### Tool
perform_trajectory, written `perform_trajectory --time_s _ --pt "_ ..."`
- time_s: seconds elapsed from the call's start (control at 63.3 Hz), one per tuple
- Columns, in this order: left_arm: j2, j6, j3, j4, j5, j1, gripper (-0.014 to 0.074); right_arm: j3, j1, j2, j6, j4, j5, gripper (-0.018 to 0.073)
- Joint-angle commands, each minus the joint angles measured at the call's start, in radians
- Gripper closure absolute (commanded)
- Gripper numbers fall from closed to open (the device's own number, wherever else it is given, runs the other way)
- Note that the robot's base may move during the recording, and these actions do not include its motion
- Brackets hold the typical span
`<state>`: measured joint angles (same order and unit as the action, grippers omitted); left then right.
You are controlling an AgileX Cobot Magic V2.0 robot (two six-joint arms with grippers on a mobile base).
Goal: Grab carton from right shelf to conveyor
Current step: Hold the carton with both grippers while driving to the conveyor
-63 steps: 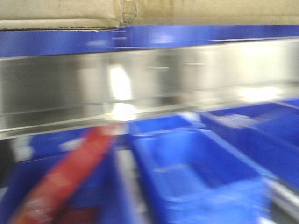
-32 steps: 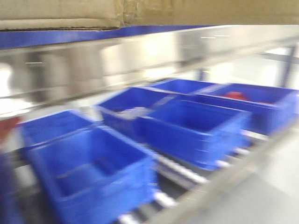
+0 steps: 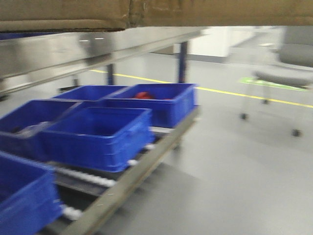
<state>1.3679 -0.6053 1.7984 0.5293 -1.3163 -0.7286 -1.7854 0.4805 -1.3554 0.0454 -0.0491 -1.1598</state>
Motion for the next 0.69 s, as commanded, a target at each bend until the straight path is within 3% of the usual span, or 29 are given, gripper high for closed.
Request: perform_trajectory --time_s 0.0,0.679 --pt "-0.008 0.021 0.008 -0.092 0.095 -0.026 0.0613 -0.005 0.012 0.002 -0.021 -0.069 0.098 0.0618" --pt "-0.008 0.021 0.008 -0.092 0.095 -0.026 0.0613 -0.005 0.012 0.002 -0.021 -0.069 0.098 0.0618"
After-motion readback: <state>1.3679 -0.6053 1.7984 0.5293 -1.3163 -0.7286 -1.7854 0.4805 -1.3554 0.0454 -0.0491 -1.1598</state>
